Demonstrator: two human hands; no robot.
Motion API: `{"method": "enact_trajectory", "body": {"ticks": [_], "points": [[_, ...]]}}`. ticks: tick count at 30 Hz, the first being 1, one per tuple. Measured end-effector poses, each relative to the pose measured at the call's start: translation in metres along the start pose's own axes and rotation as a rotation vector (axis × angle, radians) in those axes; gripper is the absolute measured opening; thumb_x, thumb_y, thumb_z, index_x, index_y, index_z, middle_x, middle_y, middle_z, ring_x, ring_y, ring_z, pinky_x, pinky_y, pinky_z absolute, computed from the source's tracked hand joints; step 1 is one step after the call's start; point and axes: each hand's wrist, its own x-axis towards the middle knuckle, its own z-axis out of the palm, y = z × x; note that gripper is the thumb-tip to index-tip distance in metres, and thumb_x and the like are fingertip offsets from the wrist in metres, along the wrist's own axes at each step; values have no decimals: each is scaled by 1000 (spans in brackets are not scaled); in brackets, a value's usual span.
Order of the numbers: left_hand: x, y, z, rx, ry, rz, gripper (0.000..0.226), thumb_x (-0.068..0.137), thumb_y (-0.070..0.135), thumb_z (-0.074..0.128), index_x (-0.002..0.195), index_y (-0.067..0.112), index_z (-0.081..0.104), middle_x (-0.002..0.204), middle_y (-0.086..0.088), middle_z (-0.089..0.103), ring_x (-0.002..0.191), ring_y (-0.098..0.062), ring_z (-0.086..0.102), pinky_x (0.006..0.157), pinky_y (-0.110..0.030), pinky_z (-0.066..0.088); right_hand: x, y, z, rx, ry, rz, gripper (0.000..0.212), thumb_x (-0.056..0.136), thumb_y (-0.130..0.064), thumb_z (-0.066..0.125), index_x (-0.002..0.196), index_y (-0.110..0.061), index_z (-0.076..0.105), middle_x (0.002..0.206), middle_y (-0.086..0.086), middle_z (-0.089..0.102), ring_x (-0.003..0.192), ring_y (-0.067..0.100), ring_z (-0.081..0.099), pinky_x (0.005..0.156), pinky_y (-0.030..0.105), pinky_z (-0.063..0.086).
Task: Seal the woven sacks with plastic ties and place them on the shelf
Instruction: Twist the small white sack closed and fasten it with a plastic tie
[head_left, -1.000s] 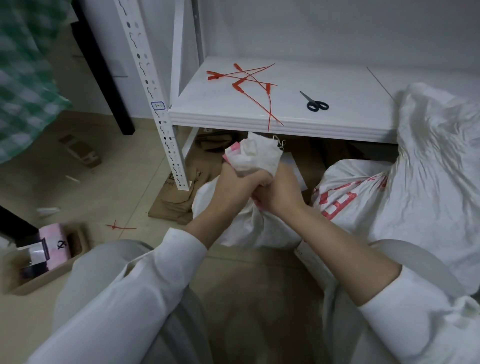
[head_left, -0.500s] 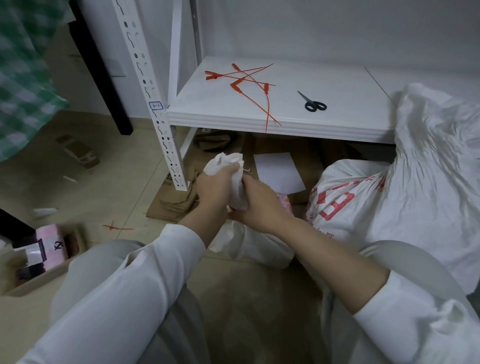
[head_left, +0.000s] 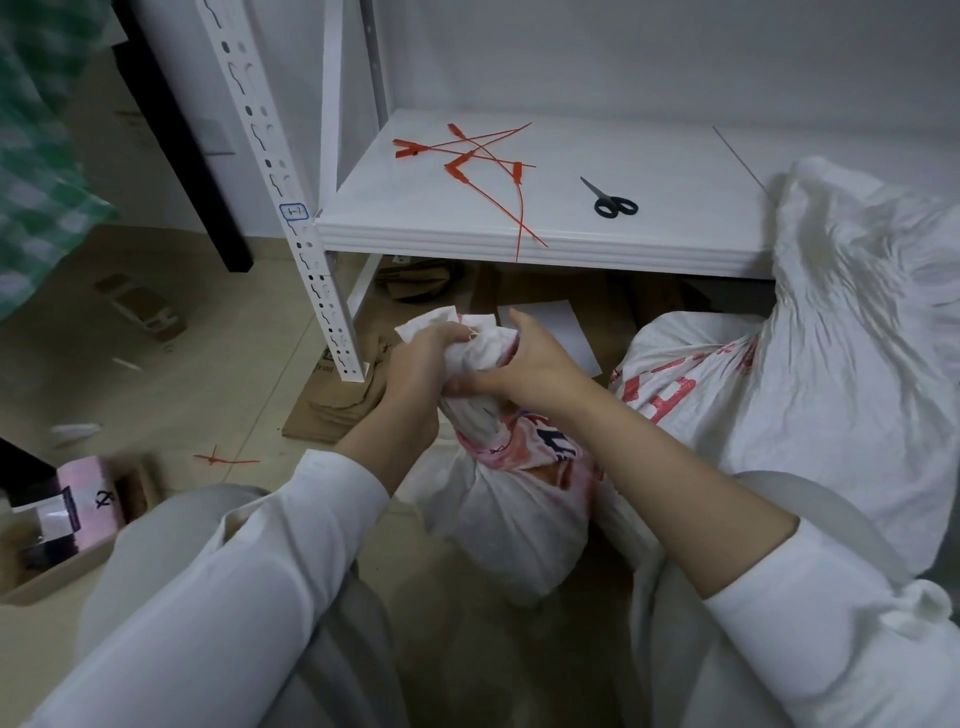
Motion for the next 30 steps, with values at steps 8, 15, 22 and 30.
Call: {"method": "enact_trajectory", "body": {"ticks": [8, 15, 22, 30], "points": [[0, -2, 8, 165, 26, 135, 24, 82, 26, 66, 101, 12, 61, 113, -12, 60, 101, -23, 57, 71, -29, 44, -4, 3, 4, -305, 179, -201, 34, 73, -44, 79, 85, -16, 62, 77, -2, 59, 73, 9, 55, 58, 14, 40], [3, -9, 9, 341, 42, 381, 29, 79, 35, 65, 100, 16, 59, 100, -3, 60, 98, -21, 60, 82, -39, 50, 0, 4, 4, -287, 246, -187, 25, 83, -37, 70, 74, -16, 60, 66, -2, 56, 65, 11, 55, 53, 18, 37], [0, -20, 0, 614, 144, 777, 45, 74, 45, 67, 101, 16, 45, 100, -3, 53, 87, -17, 56, 67, -31, 50, 16, 14, 8, -265, 341, -46, 26, 87, -35, 65, 69, -18, 56, 75, 4, 58, 79, 23, 63, 74, 35, 52], [-9, -27, -9, 1165, -110, 1010, 80, 72, 44, 69, 140, 14, 42, 129, -2, 45, 120, -20, 39, 95, -26, 38, 13, 15, -3, -293, 372, 36, 39, 85, -52, 63, 65, -23, 47, 64, -7, 46, 63, 9, 48, 63, 24, 38]]}}
